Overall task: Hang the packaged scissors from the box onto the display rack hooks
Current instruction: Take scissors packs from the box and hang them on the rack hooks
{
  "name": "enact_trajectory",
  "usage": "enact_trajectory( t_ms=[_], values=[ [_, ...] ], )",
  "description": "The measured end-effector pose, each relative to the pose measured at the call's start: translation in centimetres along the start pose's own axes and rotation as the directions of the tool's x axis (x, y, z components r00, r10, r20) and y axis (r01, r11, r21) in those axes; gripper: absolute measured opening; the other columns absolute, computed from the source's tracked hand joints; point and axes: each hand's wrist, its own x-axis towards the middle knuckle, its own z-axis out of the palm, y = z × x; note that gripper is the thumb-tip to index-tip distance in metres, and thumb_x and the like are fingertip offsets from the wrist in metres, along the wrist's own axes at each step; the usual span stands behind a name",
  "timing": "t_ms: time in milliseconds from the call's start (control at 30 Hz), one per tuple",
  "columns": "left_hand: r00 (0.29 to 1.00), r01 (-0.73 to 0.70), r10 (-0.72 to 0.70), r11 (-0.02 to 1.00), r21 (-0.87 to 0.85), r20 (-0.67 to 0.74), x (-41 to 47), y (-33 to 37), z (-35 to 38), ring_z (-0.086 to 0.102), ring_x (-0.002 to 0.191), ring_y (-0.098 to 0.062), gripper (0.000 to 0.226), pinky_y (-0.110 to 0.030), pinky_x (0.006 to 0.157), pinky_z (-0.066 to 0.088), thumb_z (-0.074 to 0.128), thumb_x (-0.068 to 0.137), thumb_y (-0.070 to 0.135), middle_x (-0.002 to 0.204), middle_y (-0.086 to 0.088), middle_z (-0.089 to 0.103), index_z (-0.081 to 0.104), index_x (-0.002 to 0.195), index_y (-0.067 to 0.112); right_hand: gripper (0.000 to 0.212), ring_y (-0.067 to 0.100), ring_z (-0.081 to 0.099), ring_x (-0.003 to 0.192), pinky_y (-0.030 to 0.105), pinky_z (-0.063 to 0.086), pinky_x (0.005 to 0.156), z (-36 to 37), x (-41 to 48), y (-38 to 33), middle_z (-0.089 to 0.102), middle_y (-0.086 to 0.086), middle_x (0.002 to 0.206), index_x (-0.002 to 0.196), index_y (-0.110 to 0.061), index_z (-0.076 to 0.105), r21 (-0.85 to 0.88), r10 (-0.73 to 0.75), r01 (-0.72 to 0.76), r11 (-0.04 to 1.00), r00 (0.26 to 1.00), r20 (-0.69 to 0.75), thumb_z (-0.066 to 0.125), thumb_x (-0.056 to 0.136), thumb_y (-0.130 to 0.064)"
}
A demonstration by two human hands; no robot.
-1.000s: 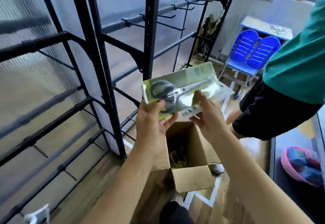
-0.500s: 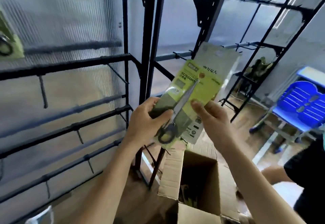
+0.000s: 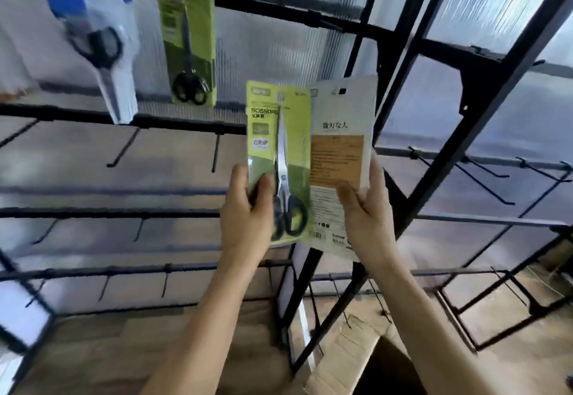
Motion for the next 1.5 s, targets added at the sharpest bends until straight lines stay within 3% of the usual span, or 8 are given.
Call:
enact_trajectory(
  t_ms=[100,200,433,533,700,800,967,1500],
  values=[
    [0.996,-0.057,0.061,0.997,0.058,-0.071,0.1,0.4,-1.9,0.050,0.057,0.003,0.010,-0.013,0.053,0.036,0.045,0.095,0.025,0.066,0.008,0.049,0.044,0.090,0.017,0.023,0.000,0.059,0.093,0.022,0.049,0.082,4.0,0.1,-1.7,0.064,-0.014,0.095,0.111,-0.032,0.058,-0.050,-0.070,0.075,0.996,0.993,0.093,0.046,0.094,-0.021],
    [0.992,-0.037,0.037,0.999,0.000,-0.119,0.3,0.6,-4.0,0.057,0.065,0.003,0.009,-0.011,0.056,0.042,0.045,0.095,0.030,0.075,0.011,0.060,0.046,0.086,0.032,0.056,0.018,0.044,0.110,0.043,0.036,0.103,8.5,-0.3,-3.2,0.051,-0.008,0.106,0.131,-0.036,0.046,-0.111,-0.075,0.097,0.989,0.980,0.183,0.033,0.079,-0.049],
    [0.988,0.040,-0.057,0.993,-0.114,-0.147,2.8,-0.5,-12.4,0.064,0.076,0.001,0.006,-0.023,0.069,0.052,0.050,0.091,0.042,0.077,0.019,0.068,0.053,0.087,0.039,0.035,0.008,0.029,0.122,0.034,0.019,0.116,16.5,-0.7,-5.3,0.030,-0.020,0.110,0.131,-0.051,0.035,0.150,-0.027,-0.038,0.988,0.914,0.405,0.032,0.097,-0.043],
    [0.982,0.064,-0.093,0.983,-0.172,-0.165,4.0,-0.9,-15.8,0.066,0.082,0.000,0.011,-0.019,0.072,0.053,0.065,0.080,0.037,0.082,0.019,0.069,0.058,0.087,0.040,0.037,0.015,0.032,0.121,0.043,0.026,0.112,20.3,-0.5,-6.2,0.031,-0.022,0.109,0.107,-0.072,0.036,0.134,-0.076,0.031,0.991,0.935,0.347,0.048,0.084,-0.045],
    [0.975,0.083,-0.129,0.967,-0.243,-0.183,6.8,-1.8,-21.7,0.066,0.080,0.002,0.018,-0.015,0.069,0.052,0.064,0.084,0.017,0.079,0.020,0.070,0.060,0.090,0.034,0.061,-0.007,0.037,0.114,0.031,0.037,0.104,25.7,0.5,-8.1,0.035,-0.005,0.121,0.119,-0.053,0.033,0.153,-0.061,0.027,0.988,0.973,0.222,0.070,0.080,-0.025],
    [0.975,0.082,-0.128,0.967,-0.242,-0.183,8.7,-2.4,-24.9,0.062,0.066,0.010,0.018,-0.005,0.057,0.045,0.064,0.084,0.013,0.067,0.025,0.068,0.060,0.084,0.031,0.062,0.025,0.051,0.117,0.050,0.045,0.097,28.9,0.8,-8.8,0.042,0.000,0.128,0.124,-0.050,0.038,0.190,0.005,-0.050,0.981,0.974,0.226,0.072,0.073,-0.039],
    [0.975,0.082,-0.121,0.975,-0.204,-0.187,11.8,-3.5,-29.2,0.059,0.059,0.006,0.017,-0.008,0.056,0.046,0.068,0.080,0.013,0.059,0.020,0.064,0.060,0.074,0.026,0.032,0.020,0.055,0.058,0.025,0.048,0.049,32.1,1.8,-9.4,0.065,0.004,0.083,0.118,-0.022,0.056,0.412,0.063,-0.175,0.894,0.960,0.271,0.056,0.089,-0.006],
    [0.987,0.038,-0.062,0.987,-0.159,-0.151,16.6,-4.5,-31.7,0.055,0.053,0.008,0.013,-0.006,0.052,0.042,0.067,0.080,0.012,0.054,0.018,0.063,0.062,0.073,0.021,0.012,0.010,0.057,0.068,0.022,0.047,0.063,35.6,6.2,-9.6,0.065,-0.002,0.074,0.088,-0.013,0.064,0.584,0.122,-0.254,0.771,0.959,0.256,0.052,0.090,-0.011]
  ],
)
